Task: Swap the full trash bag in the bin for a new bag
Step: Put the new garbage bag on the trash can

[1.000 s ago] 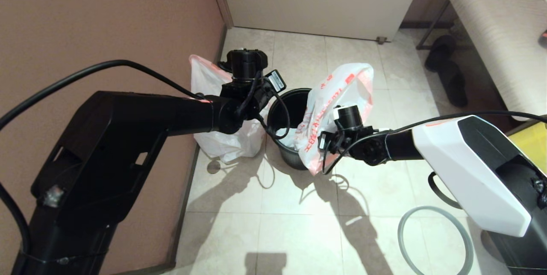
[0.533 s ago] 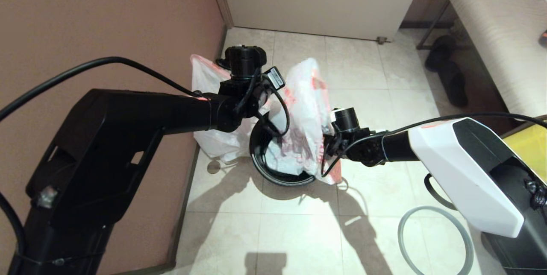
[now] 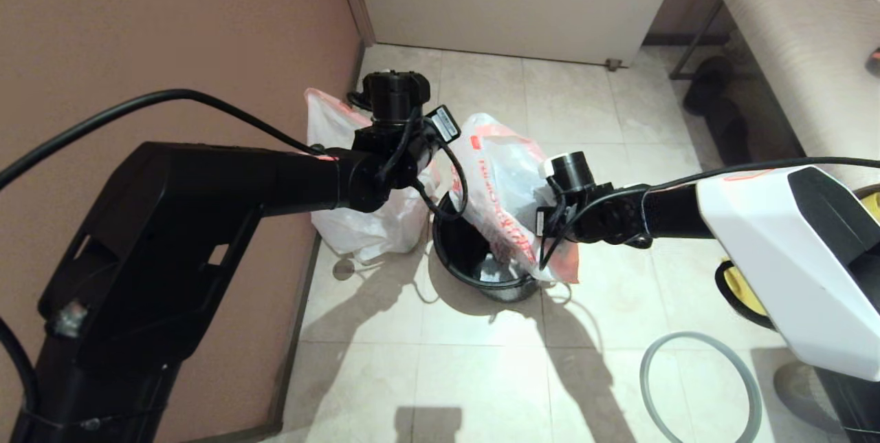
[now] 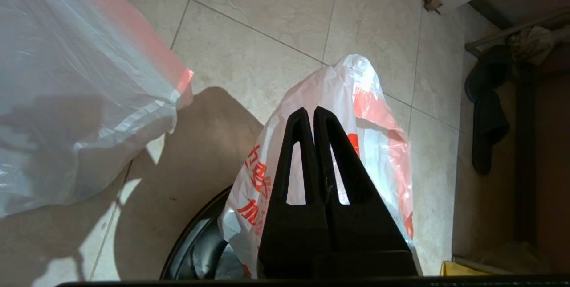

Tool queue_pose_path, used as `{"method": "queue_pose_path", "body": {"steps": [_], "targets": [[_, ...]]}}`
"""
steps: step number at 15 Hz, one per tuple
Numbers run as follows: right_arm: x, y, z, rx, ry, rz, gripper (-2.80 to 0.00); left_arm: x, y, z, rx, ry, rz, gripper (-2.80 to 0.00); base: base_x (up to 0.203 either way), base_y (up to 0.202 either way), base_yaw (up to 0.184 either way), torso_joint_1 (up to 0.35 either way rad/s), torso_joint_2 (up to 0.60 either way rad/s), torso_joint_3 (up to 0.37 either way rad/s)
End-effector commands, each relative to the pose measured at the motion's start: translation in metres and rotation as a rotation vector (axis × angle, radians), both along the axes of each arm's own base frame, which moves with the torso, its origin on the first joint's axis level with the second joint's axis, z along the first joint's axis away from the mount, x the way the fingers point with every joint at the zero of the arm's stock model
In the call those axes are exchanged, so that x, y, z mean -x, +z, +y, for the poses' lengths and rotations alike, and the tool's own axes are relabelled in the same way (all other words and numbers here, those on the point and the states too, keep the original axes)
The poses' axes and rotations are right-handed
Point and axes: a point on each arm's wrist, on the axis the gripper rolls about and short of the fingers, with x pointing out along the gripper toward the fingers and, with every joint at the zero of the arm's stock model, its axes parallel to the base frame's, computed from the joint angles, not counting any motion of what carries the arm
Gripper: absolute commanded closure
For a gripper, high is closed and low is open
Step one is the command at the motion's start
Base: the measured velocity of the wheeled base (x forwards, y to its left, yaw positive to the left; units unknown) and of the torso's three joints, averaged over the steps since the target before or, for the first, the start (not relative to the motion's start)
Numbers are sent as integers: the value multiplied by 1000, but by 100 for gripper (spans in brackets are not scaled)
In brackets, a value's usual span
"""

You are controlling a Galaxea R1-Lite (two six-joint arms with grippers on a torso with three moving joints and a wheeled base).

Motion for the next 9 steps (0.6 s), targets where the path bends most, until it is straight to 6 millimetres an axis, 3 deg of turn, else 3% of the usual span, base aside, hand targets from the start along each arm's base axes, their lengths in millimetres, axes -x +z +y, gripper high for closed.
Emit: {"method": "queue_pose_path", "body": {"steps": [1,9], "targets": [[-2,5,-9,12,-16,-7,0,2,1,-2,2,-5,1,0,0,0,0,0,0,0],[-8,-16,-12,38,-9,43,0,38,1,-38,-36,-142,119,0,0,0,0,0,0,0]]}}
